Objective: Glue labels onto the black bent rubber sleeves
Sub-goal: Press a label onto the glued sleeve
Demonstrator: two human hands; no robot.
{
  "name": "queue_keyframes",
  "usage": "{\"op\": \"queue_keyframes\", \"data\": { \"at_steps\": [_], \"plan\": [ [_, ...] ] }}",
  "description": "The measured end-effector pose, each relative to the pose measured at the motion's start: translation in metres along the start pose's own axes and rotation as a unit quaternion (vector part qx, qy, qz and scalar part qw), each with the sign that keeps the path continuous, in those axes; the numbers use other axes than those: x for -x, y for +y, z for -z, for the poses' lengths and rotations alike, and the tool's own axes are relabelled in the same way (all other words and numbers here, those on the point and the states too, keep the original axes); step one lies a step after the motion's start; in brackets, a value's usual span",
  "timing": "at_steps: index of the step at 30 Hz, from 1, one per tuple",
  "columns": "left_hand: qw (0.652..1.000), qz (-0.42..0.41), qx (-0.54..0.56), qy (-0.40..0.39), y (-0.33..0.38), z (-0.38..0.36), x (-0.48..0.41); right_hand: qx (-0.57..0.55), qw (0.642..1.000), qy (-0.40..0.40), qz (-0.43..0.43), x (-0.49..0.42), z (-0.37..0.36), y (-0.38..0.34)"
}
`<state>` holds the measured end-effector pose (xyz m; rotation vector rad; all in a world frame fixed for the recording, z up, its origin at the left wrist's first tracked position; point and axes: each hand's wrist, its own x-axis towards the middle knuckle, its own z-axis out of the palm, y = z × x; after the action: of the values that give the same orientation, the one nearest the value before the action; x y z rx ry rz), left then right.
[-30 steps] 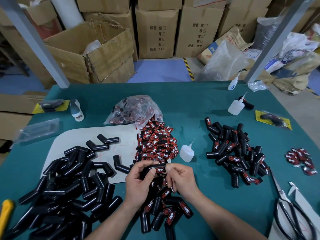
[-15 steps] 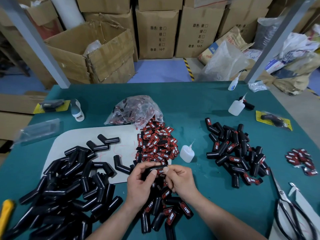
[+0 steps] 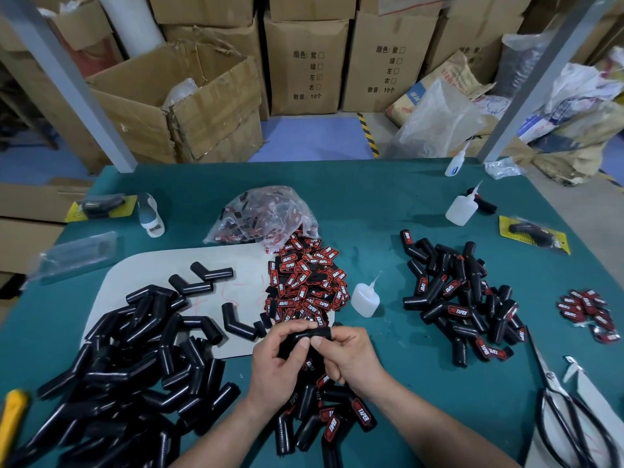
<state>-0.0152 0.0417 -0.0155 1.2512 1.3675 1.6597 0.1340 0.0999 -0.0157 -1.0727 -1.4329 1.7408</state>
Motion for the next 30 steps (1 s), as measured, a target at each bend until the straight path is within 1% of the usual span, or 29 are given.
{"op": "queue_keyframes", "data": {
  "at_steps": [3,8,13,18,20,22,26,30],
  "plan": [
    [1.000,-0.008,-0.004,-0.007,0.002,0.000,0.000,0.010,1.000,0.007,0.001,0.001,0.000,-0.004],
    [1.000,0.012,0.002,0.004,0.003,-0.003,0.001,0.020,0.999,0.033,0.011,0.003,-0.004,-0.007],
    [0.999,0.036,0.012,0.035,0.001,-0.003,-0.001,0.030,0.999,0.023,0.012,0.003,-0.004,-0.011],
    [0.997,0.061,0.027,0.048,0.000,-0.003,-0.002,0.043,0.995,0.079,0.032,0.002,-0.004,-0.009],
    [0.995,0.076,0.039,0.048,0.000,-0.004,-0.002,0.039,0.996,0.074,0.037,0.002,-0.005,-0.008],
    [0.994,0.088,0.050,0.037,-0.002,-0.004,-0.003,0.038,0.996,0.070,0.033,0.001,-0.004,-0.008],
    [0.996,0.075,0.049,-0.028,-0.003,-0.002,-0.005,0.027,0.995,0.089,0.021,-0.004,-0.001,-0.007],
    [0.996,0.073,0.033,-0.048,-0.007,-0.003,-0.002,0.044,0.998,0.030,0.017,-0.002,-0.002,-0.006]
  ]
}}
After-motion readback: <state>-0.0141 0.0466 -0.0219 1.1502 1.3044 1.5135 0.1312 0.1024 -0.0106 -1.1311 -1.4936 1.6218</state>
